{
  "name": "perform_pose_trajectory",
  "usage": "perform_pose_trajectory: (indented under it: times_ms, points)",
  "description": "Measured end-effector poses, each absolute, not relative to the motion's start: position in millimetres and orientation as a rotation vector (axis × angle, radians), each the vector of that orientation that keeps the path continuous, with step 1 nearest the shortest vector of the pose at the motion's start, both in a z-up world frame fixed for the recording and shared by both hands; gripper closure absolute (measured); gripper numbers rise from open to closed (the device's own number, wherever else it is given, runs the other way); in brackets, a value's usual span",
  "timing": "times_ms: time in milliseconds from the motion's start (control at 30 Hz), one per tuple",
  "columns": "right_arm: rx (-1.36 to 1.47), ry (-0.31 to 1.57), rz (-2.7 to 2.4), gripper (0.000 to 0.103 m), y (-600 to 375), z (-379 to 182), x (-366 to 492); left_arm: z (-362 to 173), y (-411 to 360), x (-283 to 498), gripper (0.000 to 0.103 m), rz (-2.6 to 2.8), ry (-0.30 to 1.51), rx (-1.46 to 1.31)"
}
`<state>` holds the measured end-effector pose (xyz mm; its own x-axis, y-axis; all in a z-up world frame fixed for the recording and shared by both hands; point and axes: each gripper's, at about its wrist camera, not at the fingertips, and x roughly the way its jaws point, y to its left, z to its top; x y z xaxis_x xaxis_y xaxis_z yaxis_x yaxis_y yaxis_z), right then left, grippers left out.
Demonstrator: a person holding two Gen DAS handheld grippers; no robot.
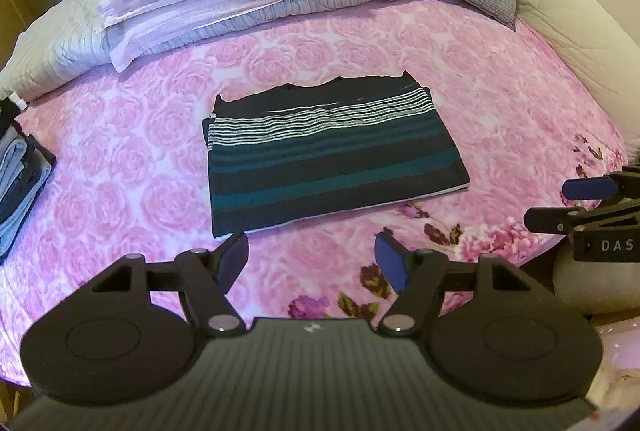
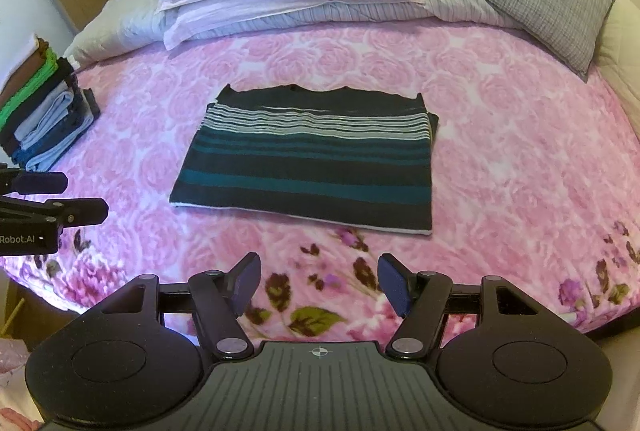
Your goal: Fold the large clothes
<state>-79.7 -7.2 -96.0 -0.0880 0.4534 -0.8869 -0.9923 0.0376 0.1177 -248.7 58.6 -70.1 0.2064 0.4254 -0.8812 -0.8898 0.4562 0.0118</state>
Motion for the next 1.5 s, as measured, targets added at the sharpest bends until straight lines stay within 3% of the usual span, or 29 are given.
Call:
perform_pose_trajectory:
  times_ms: [900,1200,1433,1500]
  points:
    - [-0.732,1.072,1.290,0.041,59,-134,-121,-115,154,-290,0.036,0.863,1.061,-0.596]
    - [-0.736,1.091,1.281,0.041,88,-171,-67,-147,177,-295,0.036,0.938,1.060,-0.708]
    - [-0.676,1.124,1.252,0.041,122,-243,16,-211,214,-293,0.037,1.009,1.015,-0.800]
    - [-0.652,1.124,1.238,0.041,132,-269,40,-234,227,-291,0.042,1.034,0.983,-0.812]
